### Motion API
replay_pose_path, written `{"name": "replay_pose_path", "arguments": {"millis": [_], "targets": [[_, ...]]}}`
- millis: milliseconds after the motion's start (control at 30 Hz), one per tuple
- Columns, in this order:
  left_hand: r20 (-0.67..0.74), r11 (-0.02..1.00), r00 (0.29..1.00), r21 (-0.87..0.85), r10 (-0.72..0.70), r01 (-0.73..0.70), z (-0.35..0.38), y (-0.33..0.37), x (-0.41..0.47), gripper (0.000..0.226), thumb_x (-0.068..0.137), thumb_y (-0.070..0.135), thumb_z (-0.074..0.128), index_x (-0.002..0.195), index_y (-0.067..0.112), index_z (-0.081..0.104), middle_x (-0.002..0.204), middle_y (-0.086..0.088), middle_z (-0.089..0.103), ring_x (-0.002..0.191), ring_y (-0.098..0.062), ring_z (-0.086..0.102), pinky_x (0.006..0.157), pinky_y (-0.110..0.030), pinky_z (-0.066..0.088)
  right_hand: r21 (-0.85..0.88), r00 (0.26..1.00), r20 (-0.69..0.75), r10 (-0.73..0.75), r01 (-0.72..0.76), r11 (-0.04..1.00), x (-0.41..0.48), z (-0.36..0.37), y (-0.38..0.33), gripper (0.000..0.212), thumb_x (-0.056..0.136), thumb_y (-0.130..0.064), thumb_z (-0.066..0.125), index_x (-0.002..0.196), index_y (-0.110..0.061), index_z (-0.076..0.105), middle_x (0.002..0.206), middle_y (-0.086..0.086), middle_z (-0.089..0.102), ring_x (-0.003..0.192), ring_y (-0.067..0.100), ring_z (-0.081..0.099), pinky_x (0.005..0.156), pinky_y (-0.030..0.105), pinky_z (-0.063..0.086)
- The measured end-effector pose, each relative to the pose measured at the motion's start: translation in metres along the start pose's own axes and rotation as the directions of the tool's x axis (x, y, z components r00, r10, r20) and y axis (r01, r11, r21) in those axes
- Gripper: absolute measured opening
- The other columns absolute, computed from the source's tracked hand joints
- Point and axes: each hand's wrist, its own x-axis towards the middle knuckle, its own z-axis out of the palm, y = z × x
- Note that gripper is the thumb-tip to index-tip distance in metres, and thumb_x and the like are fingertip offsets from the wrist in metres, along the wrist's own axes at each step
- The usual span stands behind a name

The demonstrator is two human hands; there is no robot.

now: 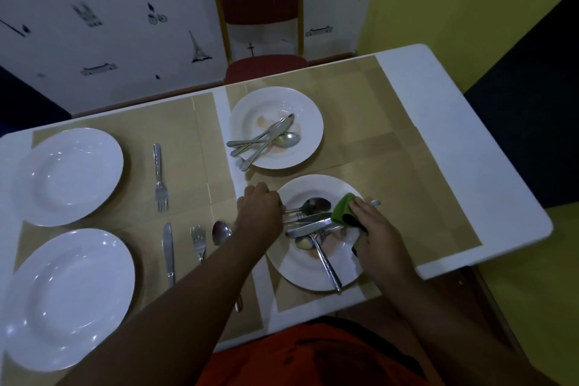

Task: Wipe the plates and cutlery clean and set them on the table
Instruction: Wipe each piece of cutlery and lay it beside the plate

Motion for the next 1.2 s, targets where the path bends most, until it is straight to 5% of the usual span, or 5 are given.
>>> {"name": "replay_pose_path", "arguments": {"millis": [267, 500, 767, 967, 1200], "targets": [[0.121, 0.972, 0.99, -0.212, -0.078, 0.102, -0.007, -0.008, -0.008, 0.011, 0.101, 0.026, 0.051, 0.096, 0.018, 0.056, 0.085, 0.002, 0.056, 0.072, -0.01, 0.052, 0.056, -0.022, 0.036, 0.074, 0.997, 0.01, -0.075, 0.074, 0.995, 0.006, 0.006, -0.021, 0.061, 0.083, 0.015, 0.047, 0.138, -0.013, 0.044, 0.148, 0.002, 0.038, 0.141, 0.014, 0.027, 0.116, 0.033, 0.026], [0.041, 0.983, 0.997, -0.171, -0.067, 0.073, -0.001, -0.006, -0.003, 0.021, 0.1, 0.028, 0.054, 0.104, 0.012, 0.066, 0.096, -0.007, 0.066, 0.086, -0.02, 0.06, 0.078, -0.033, 0.054, 0.062, 0.997, 0.04, -0.067, 0.065, 0.996, 0.009, 0.007, -0.02, 0.064, 0.084, 0.016, 0.046, 0.14, -0.015, 0.041, 0.15, 0.001, 0.036, 0.141, 0.012, 0.025, 0.115, 0.038, 0.029], [-0.151, 0.988, 0.978, 0.087, 0.143, -0.131, 0.009, -0.007, -0.017, 0.012, 0.093, 0.027, 0.061, 0.098, 0.016, 0.065, 0.093, -0.004, 0.064, 0.085, -0.021, 0.053, 0.077, -0.034, 0.045, 0.078, 0.996, 0.066, -0.055, 0.05, 0.996, 0.005, 0.015, -0.018, 0.066, 0.082, 0.014, 0.051, 0.14, -0.018, 0.041, 0.149, -0.003, 0.037, 0.14, 0.006, 0.023, 0.114, 0.026, 0.023], [-0.078, 0.977, 0.977, 0.094, 0.198, -0.191, 0.017, -0.012, -0.035, 0.017, 0.092, 0.029, 0.063, 0.104, 0.017, 0.066, 0.1, -0.005, 0.065, 0.091, -0.022, 0.056, 0.081, -0.037, 0.046, 0.074, 0.995, 0.059, -0.074, 0.07, 0.995, 0.002, 0.021, -0.017, 0.068, 0.081, 0.016, 0.051, 0.139, -0.017, 0.043, 0.148, -0.004, 0.039, 0.138, 0.001, 0.024, 0.11, 0.019, 0.021], [0.037, 0.992, 0.996, -0.099, 0.087, -0.083, 0.004, -0.013, -0.036, 0.011, 0.091, 0.017, 0.062, 0.102, 0.012, 0.063, 0.101, -0.007, 0.06, 0.092, -0.021, 0.051, 0.082, -0.033, 0.048, 0.097, 0.991, 0.084, -0.103, 0.095, 0.991, 0.004, 0.022, -0.027, 0.064, 0.081, 0.015, 0.052, 0.138, -0.013, 0.043, 0.148, 0.002, 0.038, 0.141, 0.011, 0.024, 0.116, 0.034, 0.025]]}}
